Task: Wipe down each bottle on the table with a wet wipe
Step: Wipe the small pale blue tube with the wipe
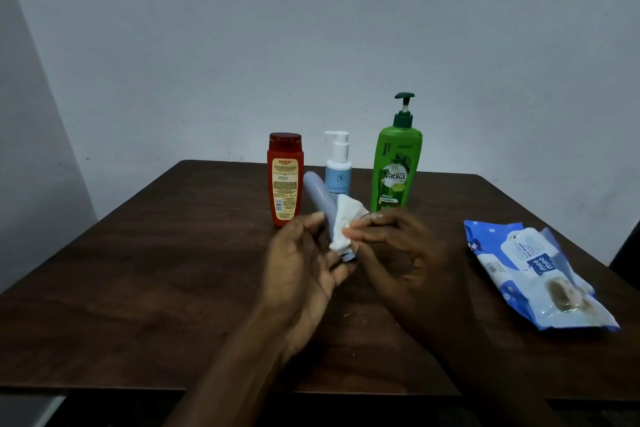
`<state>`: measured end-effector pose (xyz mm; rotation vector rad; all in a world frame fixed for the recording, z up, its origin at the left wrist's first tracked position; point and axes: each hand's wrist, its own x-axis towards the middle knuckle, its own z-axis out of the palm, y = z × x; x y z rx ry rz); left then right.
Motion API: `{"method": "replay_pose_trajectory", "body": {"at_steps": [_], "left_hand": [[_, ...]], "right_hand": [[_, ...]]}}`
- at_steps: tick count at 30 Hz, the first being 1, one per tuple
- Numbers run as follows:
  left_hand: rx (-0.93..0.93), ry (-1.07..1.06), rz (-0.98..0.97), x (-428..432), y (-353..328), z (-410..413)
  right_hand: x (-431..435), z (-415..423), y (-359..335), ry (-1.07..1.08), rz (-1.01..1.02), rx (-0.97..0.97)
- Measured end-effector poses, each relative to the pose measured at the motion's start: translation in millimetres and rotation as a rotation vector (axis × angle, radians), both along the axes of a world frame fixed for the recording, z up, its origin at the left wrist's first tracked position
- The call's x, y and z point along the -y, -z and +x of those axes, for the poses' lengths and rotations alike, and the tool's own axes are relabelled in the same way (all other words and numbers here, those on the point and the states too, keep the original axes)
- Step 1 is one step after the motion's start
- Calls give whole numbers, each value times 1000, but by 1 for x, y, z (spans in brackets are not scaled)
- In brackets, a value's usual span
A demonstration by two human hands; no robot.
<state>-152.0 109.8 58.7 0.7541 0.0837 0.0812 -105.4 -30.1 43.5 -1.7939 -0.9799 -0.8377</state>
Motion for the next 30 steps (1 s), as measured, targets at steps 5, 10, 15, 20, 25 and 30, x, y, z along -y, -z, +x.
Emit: {"method": "replay_pose_trajectory", "body": {"at_steps": [5, 10, 15, 20, 25, 30], "left_hand": [[15, -8, 28, 2, 7, 5], [103, 102, -121, 1, 10, 8], [259, 200, -383, 0, 17, 9], [253, 181, -408, 1, 18, 11], [231, 197, -369, 2, 29, 14], [158, 101, -163, -4, 31, 8]], "right_hand": [[1, -2, 3, -62, 1, -27], [-4, 0, -4, -249, 275, -533], [-11, -9, -4, -341, 472, -866], [-13, -18, 8, -358, 568, -944], [-13, -22, 7, -398, 600, -785], [-7, -18, -7, -406, 643, -870]]}}
